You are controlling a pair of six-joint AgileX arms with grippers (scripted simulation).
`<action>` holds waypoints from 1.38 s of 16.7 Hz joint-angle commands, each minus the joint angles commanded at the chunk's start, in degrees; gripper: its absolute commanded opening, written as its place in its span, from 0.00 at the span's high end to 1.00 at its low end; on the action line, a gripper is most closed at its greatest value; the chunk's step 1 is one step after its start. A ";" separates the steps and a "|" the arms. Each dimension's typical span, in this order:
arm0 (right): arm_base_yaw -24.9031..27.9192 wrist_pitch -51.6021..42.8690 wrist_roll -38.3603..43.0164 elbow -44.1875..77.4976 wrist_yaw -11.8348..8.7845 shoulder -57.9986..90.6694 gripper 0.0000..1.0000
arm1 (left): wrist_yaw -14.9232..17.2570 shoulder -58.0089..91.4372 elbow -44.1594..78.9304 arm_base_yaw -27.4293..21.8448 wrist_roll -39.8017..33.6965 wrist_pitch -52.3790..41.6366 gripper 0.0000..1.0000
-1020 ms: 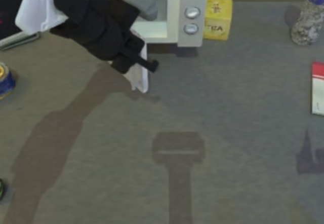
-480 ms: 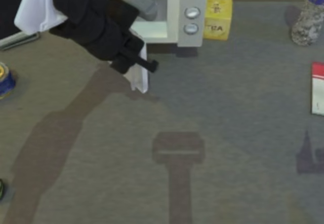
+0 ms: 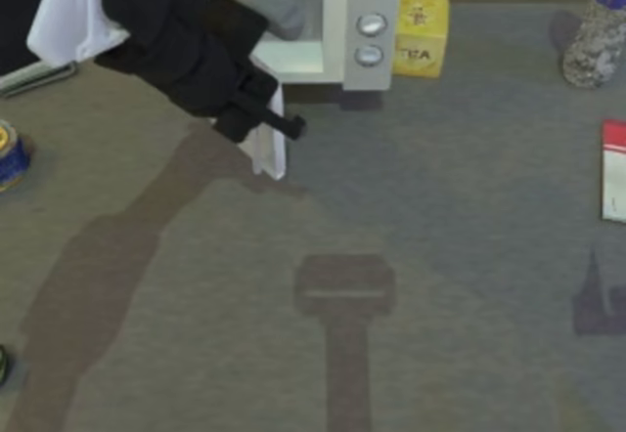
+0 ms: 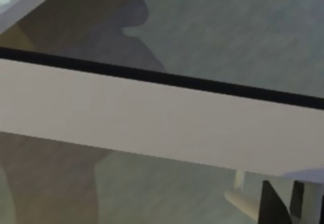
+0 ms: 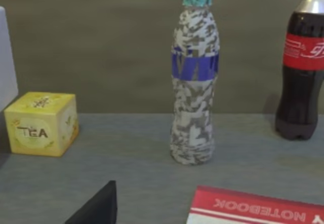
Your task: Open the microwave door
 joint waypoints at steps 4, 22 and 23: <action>0.00 0.00 0.00 0.00 0.00 0.00 0.00 | 0.35 0.05 -0.08 -0.27 -0.19 -0.02 1.00; 0.00 0.00 0.00 0.00 0.00 0.00 0.00 | 5.03 -2.47 -2.80 3.54 9.26 -1.28 1.00; 0.00 0.00 0.00 0.00 0.00 0.00 0.00 | 5.03 -2.47 -2.80 3.54 9.26 -1.28 1.00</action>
